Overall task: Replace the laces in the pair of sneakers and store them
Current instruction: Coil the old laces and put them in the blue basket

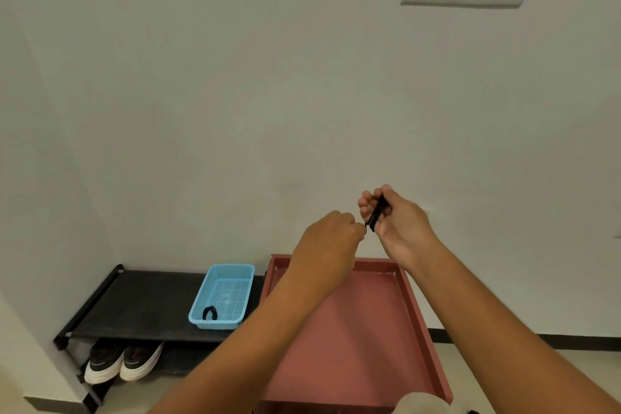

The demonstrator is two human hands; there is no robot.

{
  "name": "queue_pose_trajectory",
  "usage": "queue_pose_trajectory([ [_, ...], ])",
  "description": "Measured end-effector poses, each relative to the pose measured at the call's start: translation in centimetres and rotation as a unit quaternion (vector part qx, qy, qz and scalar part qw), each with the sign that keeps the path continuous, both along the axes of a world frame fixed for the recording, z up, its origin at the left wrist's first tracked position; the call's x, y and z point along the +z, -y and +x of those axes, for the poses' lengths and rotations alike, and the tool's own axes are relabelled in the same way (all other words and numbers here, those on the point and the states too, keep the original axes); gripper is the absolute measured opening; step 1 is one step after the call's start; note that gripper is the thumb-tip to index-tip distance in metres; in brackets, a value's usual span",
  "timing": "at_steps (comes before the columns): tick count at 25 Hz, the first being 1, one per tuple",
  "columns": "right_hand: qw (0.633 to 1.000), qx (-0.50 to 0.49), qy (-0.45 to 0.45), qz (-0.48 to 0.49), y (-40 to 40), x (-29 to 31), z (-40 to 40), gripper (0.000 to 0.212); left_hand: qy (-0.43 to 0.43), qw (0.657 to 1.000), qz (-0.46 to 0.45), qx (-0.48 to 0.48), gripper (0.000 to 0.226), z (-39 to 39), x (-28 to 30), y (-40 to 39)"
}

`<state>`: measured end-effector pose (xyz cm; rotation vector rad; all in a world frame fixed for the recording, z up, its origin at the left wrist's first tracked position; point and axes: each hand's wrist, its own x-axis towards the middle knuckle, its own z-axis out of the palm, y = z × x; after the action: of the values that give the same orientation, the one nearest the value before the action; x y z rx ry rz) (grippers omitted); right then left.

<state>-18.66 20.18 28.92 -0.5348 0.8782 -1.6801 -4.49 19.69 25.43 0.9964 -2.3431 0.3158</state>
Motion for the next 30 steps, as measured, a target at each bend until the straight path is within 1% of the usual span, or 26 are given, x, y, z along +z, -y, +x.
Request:
queue_pose_trajectory([
  [3, 0.986, 0.001, -0.165, 0.008, -0.4, -1.4, 0.8, 0.031, -0.024, 0.994, -0.104, -0.024, 0.013, 0.3, 0.5, 0.6],
  [4, 0.976, 0.006, -0.219, 0.008, -0.7, -1.7, 1.1, 0.031, -0.041, 0.992, -0.114, -0.032, 0.012, 0.4, 0.5, 0.9],
  [6, 0.957, 0.019, -0.29, 0.001, -1.0, -2.1, 1.8, 0.037, -0.084, 0.991, -0.095, -0.043, 0.012, 0.5, 0.4, 1.1],
  [7, 0.948, 0.024, -0.317, 0.0, -1.2, -2.2, 2.1, 0.04, -0.118, 0.99, -0.07, -0.039, 0.012, 0.4, 0.1, 0.9],
  [9, 0.929, 0.034, -0.368, 0.002, -1.7, -2.4, 2.8, 0.042, -0.205, 0.978, 0.03, 0.001, 0.014, 0.2, 0.0, 0.4],
  [11, 0.915, 0.042, -0.401, 0.021, -1.8, -2.7, 3.0, 0.04, -0.283, 0.947, 0.145, 0.051, 0.017, 0.2, 0.0, 0.3],
  [12, 0.913, 0.048, -0.404, 0.034, -1.8, -2.8, 3.0, 0.038, -0.306, 0.929, 0.198, 0.066, 0.022, 0.4, 0.0, 0.4],
  [13, 0.914, 0.059, -0.399, 0.047, -1.7, -3.0, 2.9, 0.036, -0.322, 0.908, 0.261, 0.066, 0.028, 0.6, 0.1, 0.4],
  [14, 0.917, 0.075, -0.387, 0.058, -1.6, -3.0, 2.9, 0.035, -0.338, 0.877, 0.338, 0.049, 0.033, 0.8, 0.2, 0.5],
  [15, 0.924, 0.095, -0.366, 0.065, -1.5, -3.2, 2.9, 0.035, -0.358, 0.835, 0.418, 0.014, 0.033, 1.0, 0.2, 0.5],
  [17, 0.936, 0.136, -0.318, 0.07, -1.4, -3.4, 3.1, 0.037, -0.388, 0.742, 0.543, -0.064, 0.012, 1.5, 0.3, 0.3],
  [18, 0.941, 0.152, -0.293, 0.071, -1.4, -3.4, 3.1, 0.039, -0.391, 0.704, 0.585, -0.097, 0.005, 2.0, 0.4, 0.1],
  [19, 0.947, 0.165, -0.264, 0.073, -1.4, -3.5, 3.0, 0.04, -0.39, 0.671, 0.618, -0.125, 0.004, 2.5, 0.5, 0.1],
  [21, 0.959, 0.195, -0.188, 0.081, -1.3, -3.4, 2.5, 0.038, -0.391, 0.612, 0.667, -0.168, 0.019, 3.5, 0.3, 0.6],
  [22, 0.962, 0.211, -0.148, 0.088, -1.2, -3.3, 2.2, 0.037, -0.397, 0.591, 0.68, -0.175, 0.027, 4.0, 0.0, 1.0],
  [23, 0.962, 0.227, -0.117, 0.094, -1.1, -3.2, 2.0, 0.037, -0.405, 0.581, 0.684, -0.174, 0.03, 4.4, -0.3, 1.2],
  [24, 0.961, 0.242, -0.096, 0.098, -1.0, -3.1, 1.8, 0.037, -0.413, 0.577, 0.682, -0.173, 0.03, 4.6, -0.6, 1.4],
  [27, 0.954, 0.281, -0.057, 0.091, -0.7, -3.0, 1.5, 0.038, -0.469, 0.556, 0.668, -0.158, 0.027, 4.4, -1.1, 1.6],
  [28, 0.952, 0.291, -0.047, 0.087, -0.6, -2.9, 1.4, 0.036, -0.487, 0.554, 0.66, -0.143, 0.028, 4.3, -1.2, 1.7],
  [29, 0.95, 0.299, -0.038, 0.083, -0.5, -2.9, 1.2, 0.035, -0.503, 0.559, 0.647, -0.127, 0.028, 4.2, -1.3, 1.9],
  [30, 0.949, 0.303, -0.034, 0.08, -0.5, -2.9, 1.1, 0.034, -0.514, 0.571, 0.631, -0.109, 0.026, 4.0, -1.5, 2.0],
])
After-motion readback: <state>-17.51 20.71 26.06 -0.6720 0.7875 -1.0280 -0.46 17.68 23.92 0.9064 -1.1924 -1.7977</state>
